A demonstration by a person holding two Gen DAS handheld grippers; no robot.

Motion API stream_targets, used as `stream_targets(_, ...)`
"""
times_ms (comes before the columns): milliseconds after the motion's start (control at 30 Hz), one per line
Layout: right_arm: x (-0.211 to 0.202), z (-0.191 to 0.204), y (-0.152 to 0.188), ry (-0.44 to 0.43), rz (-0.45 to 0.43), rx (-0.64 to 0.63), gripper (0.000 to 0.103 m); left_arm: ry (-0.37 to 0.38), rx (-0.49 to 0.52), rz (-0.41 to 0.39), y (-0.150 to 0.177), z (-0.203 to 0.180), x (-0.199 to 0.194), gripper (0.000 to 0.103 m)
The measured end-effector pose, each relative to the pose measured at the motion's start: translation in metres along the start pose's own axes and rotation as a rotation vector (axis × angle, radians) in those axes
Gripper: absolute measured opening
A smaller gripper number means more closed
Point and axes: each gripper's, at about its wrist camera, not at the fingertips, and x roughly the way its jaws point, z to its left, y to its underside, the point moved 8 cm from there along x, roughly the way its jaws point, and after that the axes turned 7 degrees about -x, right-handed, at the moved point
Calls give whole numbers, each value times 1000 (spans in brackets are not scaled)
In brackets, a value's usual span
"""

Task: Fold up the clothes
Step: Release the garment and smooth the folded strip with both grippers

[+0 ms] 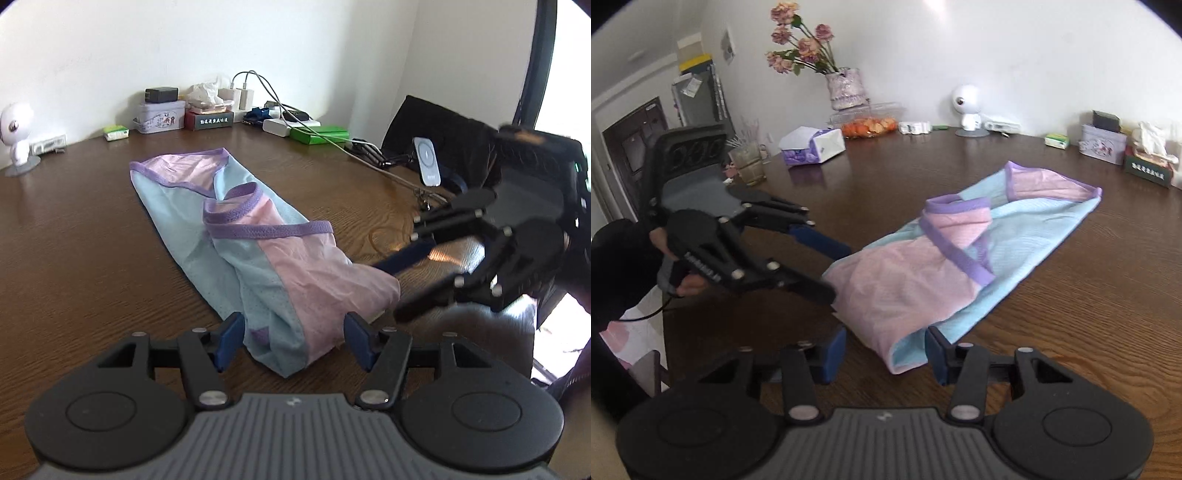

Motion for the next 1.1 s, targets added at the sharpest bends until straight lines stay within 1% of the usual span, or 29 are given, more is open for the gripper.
stream_targets(33, 6, 0, 0, 11, 3, -11, 36, 14, 4, 3, 0, -1, 1, 51)
stream_targets(67, 9, 0, 1, 29, 13, -20, 33, 22, 4, 17, 1, -1, 3, 45)
stream_targets(100, 12, 0, 2, 44, 18, -27, 27, 20, -4, 42, 3, 1, 6, 28)
stream_targets(133, 13, 0, 2, 49, 11, -28, 16, 12, -17, 55, 5, 3, 7, 18)
stream_targets(167, 13, 0, 1, 49, 4, -15, 10, 20, -29, 56, 6, 4, 5, 18)
stream_targets(200, 12, -1, 1, 46, -3, -3, 8, 32, -42, 55, 8, 3, 1, 13)
stream_targets(233, 9, 0, 1, 30, -6, 7, 5, 45, -54, 54, 10, 3, -2, 11)
stream_targets(300, -2, 5, 3, -18, -13, 22, 5, 83, -72, 43, 15, -5, -16, 10)
stream_targets(367, -17, 13, 7, -49, -4, 21, 4, 93, -68, 34, 24, -14, -28, 12)
stream_targets(400, -24, 17, 10, -54, -4, 15, 6, 86, -53, 25, 30, -19, -34, 18)
stream_targets(433, -32, 21, 12, -52, -11, 12, 12, 80, -37, 16, 35, -24, -41, 37)
stream_targets(467, -38, 23, 15, -49, -20, 8, 18, 78, -30, 9, 40, -26, -43, 49)
stream_targets(500, -39, 25, 18, -45, -29, 2, 35, 77, -25, 3, 44, -27, -45, 60)
stream_targets(533, -41, 27, 20, -41, -39, -4, 42, 76, -21, -4, 48, -28, -47, 60)
stream_targets(633, -32, 33, 25, -37, -32, -48, 40, 71, 18, 16, 53, -32, -41, 60)
stream_targets(667, -27, 35, 27, -36, -23, -67, 40, 66, 30, 23, 55, -32, -37, 60)
stream_targets(700, -21, 36, 29, -33, -12, -85, 38, 62, 48, 14, 56, -33, -35, 57)
stream_targets(733, -17, 36, 30, -23, -11, -101, 29, 60, 57, 9, 56, -33, -33, 50)
stream_targets(767, -18, 36, 30, -13, -33, -110, 22, 59, 55, 7, 56, -32, -33, 44)
stream_targets(800, -21, 37, 30, -24, -37, -103, 9, 56, 45, 8, 56, -29, -32, 27)
stream_targets(833, -24, 38, 31, -36, -42, -96, 6, 53, 30, 12, 56, -27, -32, 14)
stream_targets(933, -35, 42, 32, -70, -54, -73, 4, 86, -8, 41, 62, -28, -39, 10)
stream_targets(1033, -45, 46, 33, -105, -66, -51, 3, 160, -9, 62, 65, -46, -58, 8)
stream_targets(1100, -58, 50, 29, -124, -87, -47, 3, 178, -13, 7, 53, -50, -75, 7)
